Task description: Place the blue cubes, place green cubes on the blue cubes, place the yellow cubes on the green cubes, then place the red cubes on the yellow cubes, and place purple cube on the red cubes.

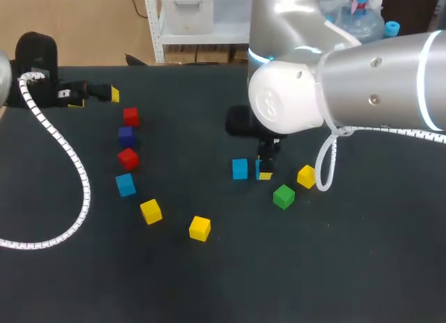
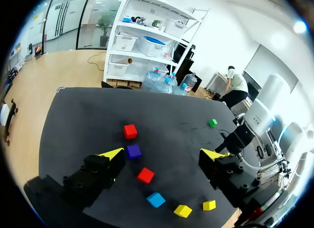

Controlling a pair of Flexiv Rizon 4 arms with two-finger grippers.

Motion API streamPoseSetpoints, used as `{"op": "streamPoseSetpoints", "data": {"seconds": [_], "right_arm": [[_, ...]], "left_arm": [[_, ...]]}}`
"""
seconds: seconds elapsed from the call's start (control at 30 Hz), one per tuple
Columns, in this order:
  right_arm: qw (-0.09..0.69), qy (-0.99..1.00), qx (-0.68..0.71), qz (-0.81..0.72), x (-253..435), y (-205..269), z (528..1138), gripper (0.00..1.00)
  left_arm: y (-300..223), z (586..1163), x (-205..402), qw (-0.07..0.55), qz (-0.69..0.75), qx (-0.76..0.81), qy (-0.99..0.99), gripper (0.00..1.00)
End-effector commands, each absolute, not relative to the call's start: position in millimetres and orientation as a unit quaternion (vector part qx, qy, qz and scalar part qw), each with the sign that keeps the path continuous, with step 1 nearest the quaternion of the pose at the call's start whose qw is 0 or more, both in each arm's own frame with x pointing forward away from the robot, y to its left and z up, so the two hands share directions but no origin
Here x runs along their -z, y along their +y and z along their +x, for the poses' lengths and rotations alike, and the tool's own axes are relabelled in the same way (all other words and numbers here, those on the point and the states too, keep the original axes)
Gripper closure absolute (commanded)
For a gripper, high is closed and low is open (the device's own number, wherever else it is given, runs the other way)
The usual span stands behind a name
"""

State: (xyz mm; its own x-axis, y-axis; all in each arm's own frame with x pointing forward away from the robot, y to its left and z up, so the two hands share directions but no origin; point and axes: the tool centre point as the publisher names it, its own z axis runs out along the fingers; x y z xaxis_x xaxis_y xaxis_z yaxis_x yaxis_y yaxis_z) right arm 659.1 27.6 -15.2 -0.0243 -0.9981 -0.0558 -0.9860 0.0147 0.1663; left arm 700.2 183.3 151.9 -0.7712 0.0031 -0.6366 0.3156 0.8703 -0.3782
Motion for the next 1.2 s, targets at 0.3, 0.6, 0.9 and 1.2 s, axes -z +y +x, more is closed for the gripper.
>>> {"op": "streamPoseSetpoints", "data": {"seconds": [0.3,0.6,0.9,1.2], "right_arm": [[0.040,-0.710,0.078,0.698,19.5,28.0,659.6,1.00],[0.037,-0.706,0.077,0.703,18.4,32.5,660.6,1.00],[0.038,-0.708,0.074,0.701,19.6,29.4,662.1,1.00],[0.036,-0.710,0.071,0.700,17.5,27.2,664.2,1.00]], "left_arm": [[184.5,700.2,-150.5,0.329,0.088,0.242,0.909,0.00],[184.5,700.2,-150.5,0.329,0.088,0.242,0.909,0.00],[184.5,700.2,-150.5,0.329,0.088,0.242,0.909,0.00],[184.5,700.2,-150.5,0.329,0.088,0.242,0.909,0.00]]}}
